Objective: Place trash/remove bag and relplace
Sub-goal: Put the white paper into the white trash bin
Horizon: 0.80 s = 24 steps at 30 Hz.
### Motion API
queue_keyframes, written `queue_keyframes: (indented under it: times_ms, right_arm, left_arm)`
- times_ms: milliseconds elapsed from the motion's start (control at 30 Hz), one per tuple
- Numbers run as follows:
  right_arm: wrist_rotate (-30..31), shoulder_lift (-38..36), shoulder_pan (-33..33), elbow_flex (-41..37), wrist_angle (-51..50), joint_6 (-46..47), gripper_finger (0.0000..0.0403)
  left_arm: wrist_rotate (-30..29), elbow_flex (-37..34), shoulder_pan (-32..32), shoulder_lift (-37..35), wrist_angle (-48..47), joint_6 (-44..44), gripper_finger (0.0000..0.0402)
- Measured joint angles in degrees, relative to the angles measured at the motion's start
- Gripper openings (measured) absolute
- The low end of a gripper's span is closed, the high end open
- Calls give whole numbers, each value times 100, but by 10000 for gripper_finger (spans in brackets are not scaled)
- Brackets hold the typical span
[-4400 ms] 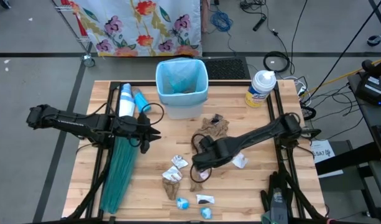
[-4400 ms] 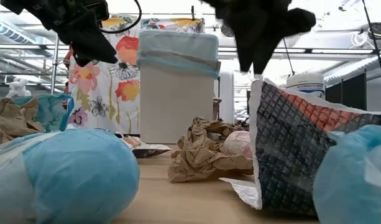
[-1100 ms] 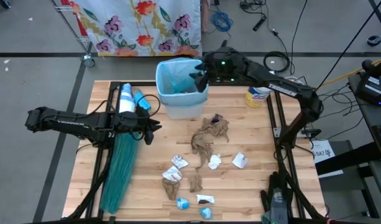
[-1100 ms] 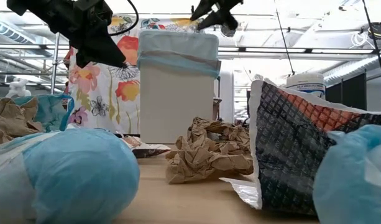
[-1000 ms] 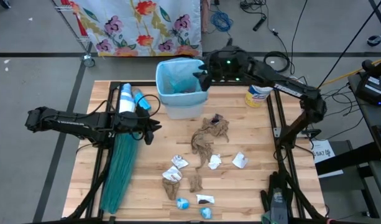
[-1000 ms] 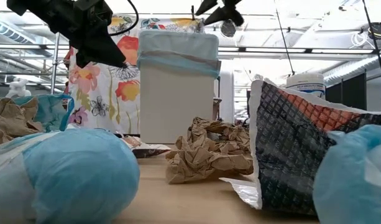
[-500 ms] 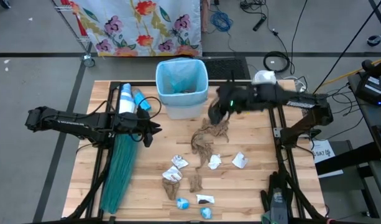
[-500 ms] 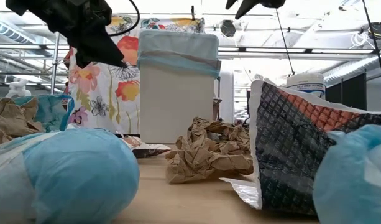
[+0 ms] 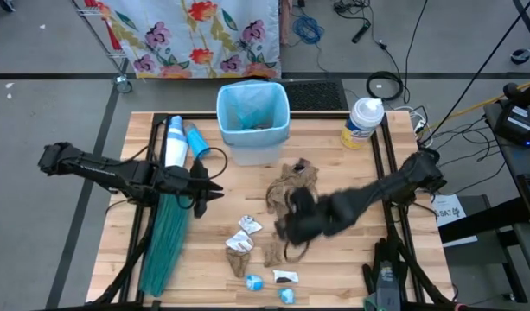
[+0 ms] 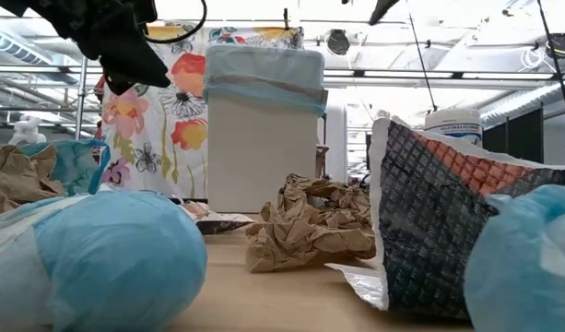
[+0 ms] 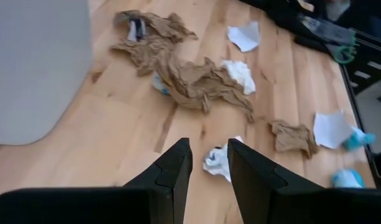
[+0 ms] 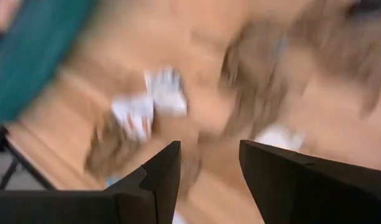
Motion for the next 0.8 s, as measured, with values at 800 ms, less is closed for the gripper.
queue_keyframes:
  times_ms: [800]
  right_arm:
    - [-701, 1452, 1774, -4, 1523, 1488, 154]
  left_arm:
    - [237, 2, -327, 0, -28, 250, 108]
